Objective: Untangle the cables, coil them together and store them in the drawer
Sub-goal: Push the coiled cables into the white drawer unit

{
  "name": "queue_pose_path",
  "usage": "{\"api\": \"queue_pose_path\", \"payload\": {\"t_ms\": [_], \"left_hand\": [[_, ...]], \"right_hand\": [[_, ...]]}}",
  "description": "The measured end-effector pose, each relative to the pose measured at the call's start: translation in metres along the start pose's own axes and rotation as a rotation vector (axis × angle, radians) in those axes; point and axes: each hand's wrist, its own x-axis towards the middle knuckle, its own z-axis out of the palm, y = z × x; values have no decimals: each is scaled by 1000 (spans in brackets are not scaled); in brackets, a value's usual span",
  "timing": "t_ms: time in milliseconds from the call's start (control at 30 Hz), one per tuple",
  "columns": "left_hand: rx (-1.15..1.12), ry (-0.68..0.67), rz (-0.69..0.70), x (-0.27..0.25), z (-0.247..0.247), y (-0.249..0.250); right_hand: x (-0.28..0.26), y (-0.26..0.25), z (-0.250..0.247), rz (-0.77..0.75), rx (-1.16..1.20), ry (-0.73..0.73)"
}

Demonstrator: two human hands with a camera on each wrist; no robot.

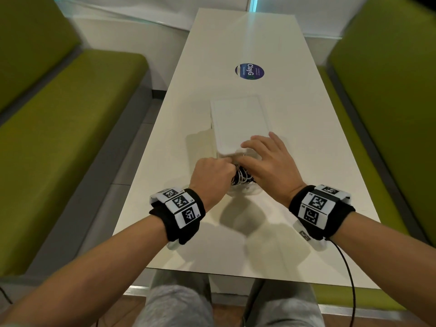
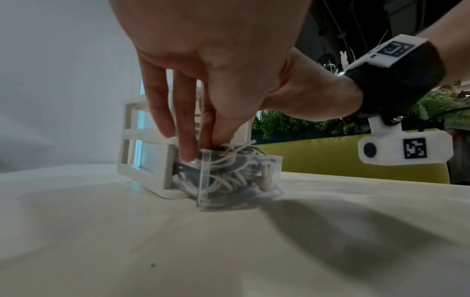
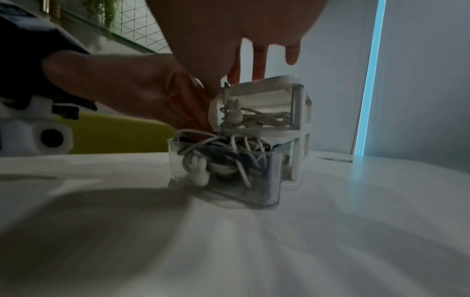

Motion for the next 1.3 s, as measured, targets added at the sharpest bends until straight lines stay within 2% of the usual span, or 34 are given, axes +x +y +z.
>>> {"api": "queue_pose_path", "payload": {"t_ms": [100,300,633,833,1033,1167,1300], "left_hand": [[29,17,16,1,0,-1],[-3,42,34,3,2,-6],[-37,-1,-26,2,-1,-5],[-63,61,-30,5,6,-9],[-148,144,11,5,13,-16],[-241,309,80,-6,14,-18],[-241,276,89,-9,21,-19]], "right_hand": [[-6,5,0,-75,-48,14],[-22,4,3,-65,-197,-174],[12,4,-9,-59,-62,-150],[-5,12,-7,-45,-40,-123],[-32,12,-1,-10,-59,-160],[-27,13,5,23,-61,-172],[-28,12,5,15,-61,-212]]}}
